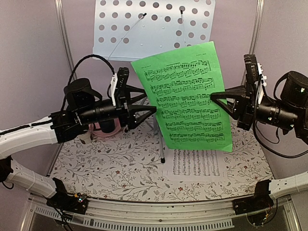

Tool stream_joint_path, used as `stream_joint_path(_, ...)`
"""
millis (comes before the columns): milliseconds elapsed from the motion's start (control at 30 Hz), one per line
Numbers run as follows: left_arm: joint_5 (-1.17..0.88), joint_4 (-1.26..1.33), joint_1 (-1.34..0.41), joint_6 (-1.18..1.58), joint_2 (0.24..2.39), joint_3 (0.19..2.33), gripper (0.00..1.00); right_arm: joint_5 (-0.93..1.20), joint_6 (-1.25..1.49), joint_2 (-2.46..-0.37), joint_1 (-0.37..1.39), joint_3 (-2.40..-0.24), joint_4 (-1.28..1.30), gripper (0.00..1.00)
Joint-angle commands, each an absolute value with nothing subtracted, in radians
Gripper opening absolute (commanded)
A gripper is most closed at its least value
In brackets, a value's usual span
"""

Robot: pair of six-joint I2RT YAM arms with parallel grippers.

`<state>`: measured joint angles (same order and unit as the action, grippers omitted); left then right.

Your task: Set up the instrument practice props

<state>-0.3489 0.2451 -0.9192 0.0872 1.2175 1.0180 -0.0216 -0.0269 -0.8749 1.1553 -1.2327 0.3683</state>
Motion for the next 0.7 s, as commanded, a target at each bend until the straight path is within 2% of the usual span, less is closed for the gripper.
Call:
stream_joint_path(0, -0.465, 0.478, -0.933, 0.137, 1.238, 1.006, 0.84, 0.059, -0.03, -0.851, 1.148, -1.18, 0.239, 0.0)
stream_joint_path(67, -0.515, 0.53, -0.935, 0.153, 1.241, 0.996, 0.77, 0.06, -0.021, -0.849, 1.144, -1.167, 0.222, 0.0)
stream_joint_path(133, -0.55, 0.589, -0.939, 0.177, 1.24, 0.983, 0.61, 0.072, -0.013, -0.85, 1.135, -1.153, 0.201, 0.0)
stream_joint_path(233, -0.568, 0.644, -0.941, 0.21, 1.236, 0.975, 0.2, 0.097, -0.005, -0.864, 1.102, -1.138, 0.177, 0.02)
stream_joint_path(267, -0.561, 0.62, -0.94, 0.21, 1.234, 0.982, 0.08, 0.1, 0.016, -0.873, 1.092, -1.139, 0.177, 0.1)
stream_joint_path(300, -0.545, 0.578, -0.94, 0.202, 1.23, 0.995, 0.0, 0.099, 0.028, -0.882, 1.082, -1.143, 0.177, 0.23)
stream_joint_path(367, -0.519, 0.48, -0.94, 0.169, 1.221, 1.029, 0.0, 0.09, 0.036, -0.899, 1.061, -1.155, 0.193, 0.43)
stream_joint_path(433, -0.498, 0.378, -0.938, 0.133, 1.206, 1.052, 0.0, 0.082, 0.028, -0.93, 1.039, -1.189, 0.229, 0.55)
stream_joint_path(533, -0.482, 0.252, -0.932, 0.092, 1.183, 1.079, 0.0, 0.091, 0.011, -0.976, 1.018, -1.259, 0.279, 0.59)
stream_joint_path(667, -0.499, 0.112, -0.925, 0.045, 1.195, 1.141, 0.0, 0.118, -0.059, -1.04, 1.018, -1.327, 0.311, 0.55)
